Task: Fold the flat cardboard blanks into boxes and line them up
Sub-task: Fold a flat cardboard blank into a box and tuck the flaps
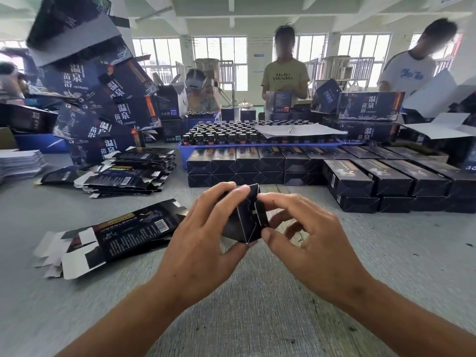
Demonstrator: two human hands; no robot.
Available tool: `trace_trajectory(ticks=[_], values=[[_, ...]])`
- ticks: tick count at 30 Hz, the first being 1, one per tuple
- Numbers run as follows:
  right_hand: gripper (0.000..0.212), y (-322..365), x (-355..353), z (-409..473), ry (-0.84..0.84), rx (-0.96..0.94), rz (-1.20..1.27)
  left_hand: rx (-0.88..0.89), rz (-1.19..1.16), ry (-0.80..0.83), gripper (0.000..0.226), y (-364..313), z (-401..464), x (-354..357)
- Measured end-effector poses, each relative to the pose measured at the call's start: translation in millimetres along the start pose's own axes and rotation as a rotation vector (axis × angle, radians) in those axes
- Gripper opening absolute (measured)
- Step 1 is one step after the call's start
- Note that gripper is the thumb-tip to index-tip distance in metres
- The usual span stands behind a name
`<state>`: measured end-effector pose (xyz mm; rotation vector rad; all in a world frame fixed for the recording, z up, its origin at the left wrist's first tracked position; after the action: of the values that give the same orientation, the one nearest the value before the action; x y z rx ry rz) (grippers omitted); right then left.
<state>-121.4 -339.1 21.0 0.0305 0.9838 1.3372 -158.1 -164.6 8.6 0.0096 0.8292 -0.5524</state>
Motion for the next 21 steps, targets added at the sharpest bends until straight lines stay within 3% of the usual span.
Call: trace_trajectory(ticks=[3,15,21], values=[[0.037,-1,0,1,-0.004,0.015,0.052,-0.082,-0.066,0.015,0.092,0,0,0],[0.018,-14,1,2,0.013,0.231,0.176,-0.092,-0.103,0.059,0.086,-5,-1,8],[0.015,-14,0,0,-0.052,0.249,0.205,-0.081,-0.094,0.054,0.084,-10,-1,8]])
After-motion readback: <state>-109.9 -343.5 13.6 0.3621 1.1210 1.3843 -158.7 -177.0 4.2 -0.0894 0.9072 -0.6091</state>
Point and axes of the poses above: each hand's wrist, its own z-axis towards the middle knuckle, its own x-axis out of the palm, y = z × x, the point moved 4 cm from there along z, towards the middle knuckle, and after that the axes turned 7 degrees about y, right-handed, at the moved point
